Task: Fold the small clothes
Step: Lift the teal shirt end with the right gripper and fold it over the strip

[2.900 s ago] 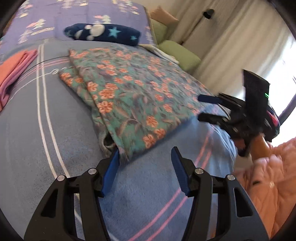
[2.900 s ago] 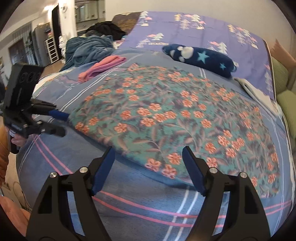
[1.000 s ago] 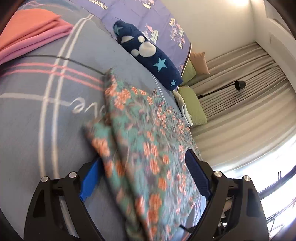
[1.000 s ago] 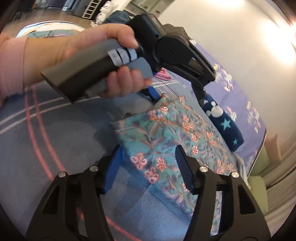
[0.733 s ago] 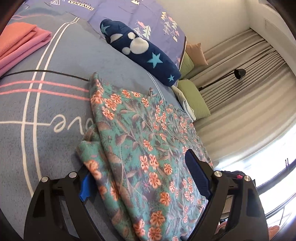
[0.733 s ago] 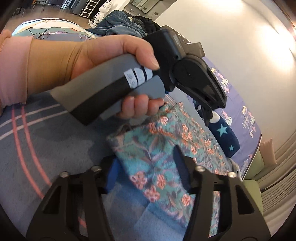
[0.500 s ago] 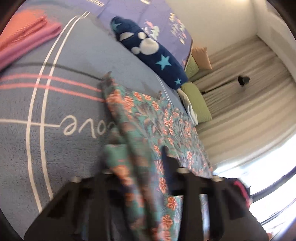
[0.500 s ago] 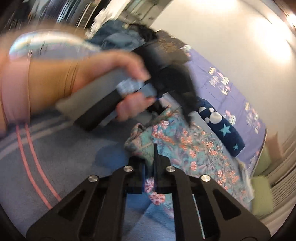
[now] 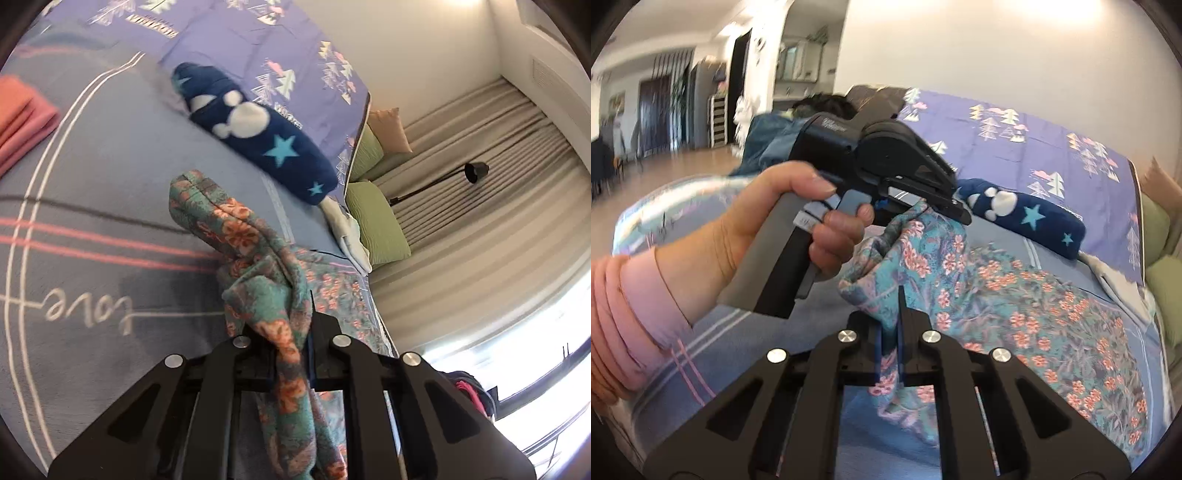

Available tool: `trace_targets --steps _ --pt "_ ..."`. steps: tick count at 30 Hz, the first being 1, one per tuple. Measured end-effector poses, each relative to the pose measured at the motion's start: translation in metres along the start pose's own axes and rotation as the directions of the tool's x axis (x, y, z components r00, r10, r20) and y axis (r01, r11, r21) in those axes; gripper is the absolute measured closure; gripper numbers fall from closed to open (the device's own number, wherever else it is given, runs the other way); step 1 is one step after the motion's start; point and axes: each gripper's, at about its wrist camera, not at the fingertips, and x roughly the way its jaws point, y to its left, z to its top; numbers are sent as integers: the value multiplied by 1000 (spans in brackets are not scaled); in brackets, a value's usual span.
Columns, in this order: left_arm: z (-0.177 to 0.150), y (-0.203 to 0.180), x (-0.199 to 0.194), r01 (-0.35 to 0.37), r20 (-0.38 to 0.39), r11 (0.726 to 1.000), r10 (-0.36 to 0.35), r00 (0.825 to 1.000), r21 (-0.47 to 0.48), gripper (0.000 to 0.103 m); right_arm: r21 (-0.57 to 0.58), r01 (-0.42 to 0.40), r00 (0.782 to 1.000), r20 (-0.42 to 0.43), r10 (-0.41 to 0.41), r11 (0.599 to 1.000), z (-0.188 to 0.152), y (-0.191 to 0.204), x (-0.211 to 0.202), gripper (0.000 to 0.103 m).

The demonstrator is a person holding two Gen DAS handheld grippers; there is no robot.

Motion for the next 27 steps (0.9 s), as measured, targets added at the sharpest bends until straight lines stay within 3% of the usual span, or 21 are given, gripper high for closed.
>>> trace_targets --steps 8,15,20,27 --pt "6 -40 30 -50 -33 999 50 998 11 92 224 -38 999 26 33 974 -8 -72 -20 97" --pt "0 -73 67 -116 -58 993 118 991 35 92 339 -58 998 46 45 939 -27 -117 -31 97" --pt "-5 -101 98 -153 -82 984 160 984 87 92 451 -70 997 66 45 890 -51 -157 -44 97" --pt "-16 -146 154 -177 -124 971 198 972 163 92 551 -34 996 91 -19 834 -85 -206 -63 97"
